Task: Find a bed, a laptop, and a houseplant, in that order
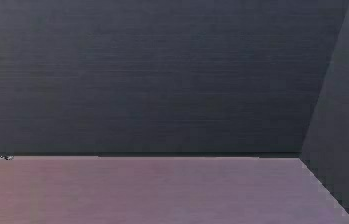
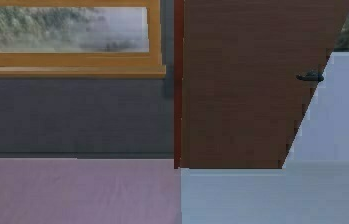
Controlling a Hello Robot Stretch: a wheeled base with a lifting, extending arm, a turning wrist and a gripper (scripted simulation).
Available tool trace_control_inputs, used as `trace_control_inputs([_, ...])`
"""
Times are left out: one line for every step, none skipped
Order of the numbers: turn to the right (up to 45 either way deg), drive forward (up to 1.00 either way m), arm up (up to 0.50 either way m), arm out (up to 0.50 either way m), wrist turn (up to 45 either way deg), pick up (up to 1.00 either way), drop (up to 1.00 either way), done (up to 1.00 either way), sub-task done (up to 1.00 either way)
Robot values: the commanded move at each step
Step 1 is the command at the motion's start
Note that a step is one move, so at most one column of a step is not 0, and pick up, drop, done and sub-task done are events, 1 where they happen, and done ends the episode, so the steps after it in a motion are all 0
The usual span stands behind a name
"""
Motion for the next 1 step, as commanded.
trace_control_inputs([6.0,0.0,0.0,0.0,0.0,0.0,0.0,0.0,0.0])
